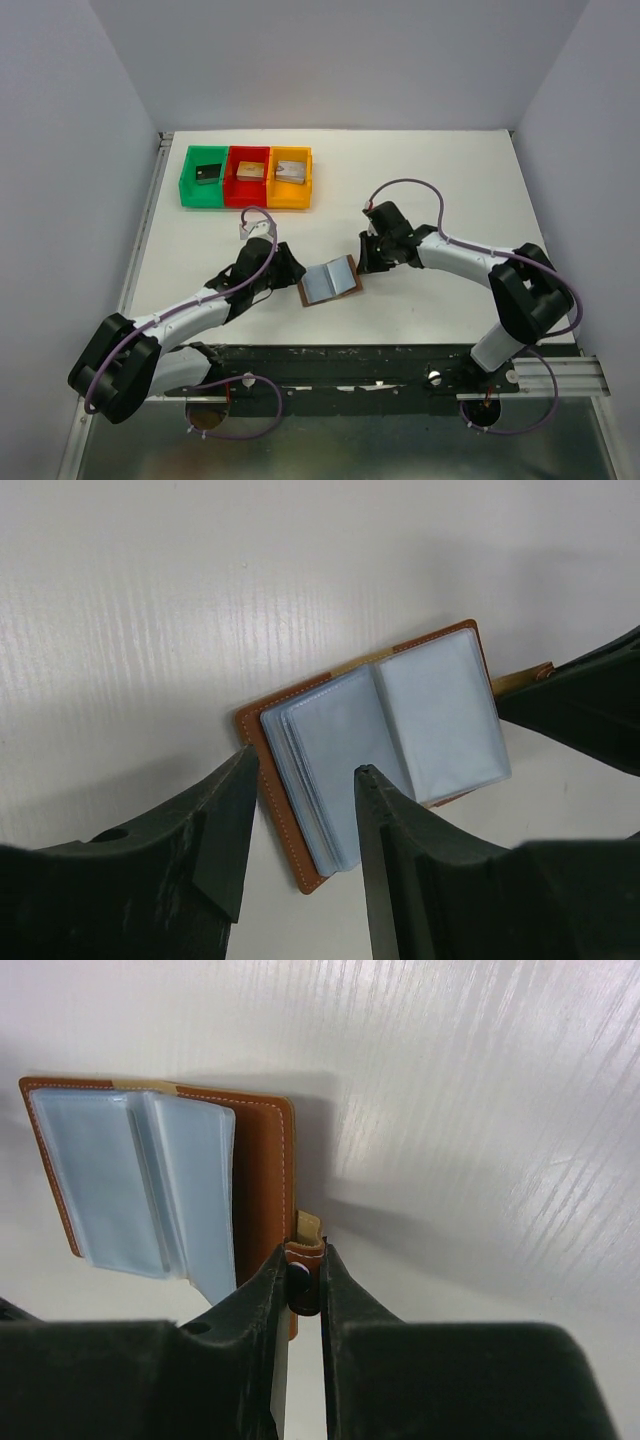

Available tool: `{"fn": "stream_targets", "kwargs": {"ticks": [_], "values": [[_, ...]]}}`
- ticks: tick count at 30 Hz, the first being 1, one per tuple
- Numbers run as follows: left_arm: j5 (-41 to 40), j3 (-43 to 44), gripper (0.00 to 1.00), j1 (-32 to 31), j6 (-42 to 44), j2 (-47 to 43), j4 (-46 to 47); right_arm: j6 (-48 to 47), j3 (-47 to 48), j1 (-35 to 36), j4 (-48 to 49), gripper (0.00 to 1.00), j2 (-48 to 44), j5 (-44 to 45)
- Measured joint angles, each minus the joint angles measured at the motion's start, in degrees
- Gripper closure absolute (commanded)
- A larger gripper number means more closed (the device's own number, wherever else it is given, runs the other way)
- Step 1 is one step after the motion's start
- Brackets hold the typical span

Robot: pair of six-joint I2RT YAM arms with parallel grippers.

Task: Take the credit cards out of the card holder
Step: Remove the credit card from the card holder.

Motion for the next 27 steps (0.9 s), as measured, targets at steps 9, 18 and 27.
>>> {"fn": "stream_targets", "kwargs": {"ticks": [9, 18, 27], "values": [[1.90, -2.14, 0.58, -0.13, -1.73, 0.02, 3.52, 3.23, -6.03, 0.00, 2.86, 1.00, -5.42, -3.28], [4.31, -3.30, 0.43, -0.15, -3.26, 0.02, 4.59, 8.81, -13.88, 0.00, 8.39, 1.00, -8.81, -5.16], [7.96, -3.30, 0.42, -0.15, -3.17, 1.01, 6.36, 10.56, -14.97, 0.00, 11.37, 1.00, -8.90, -6.29]]}}
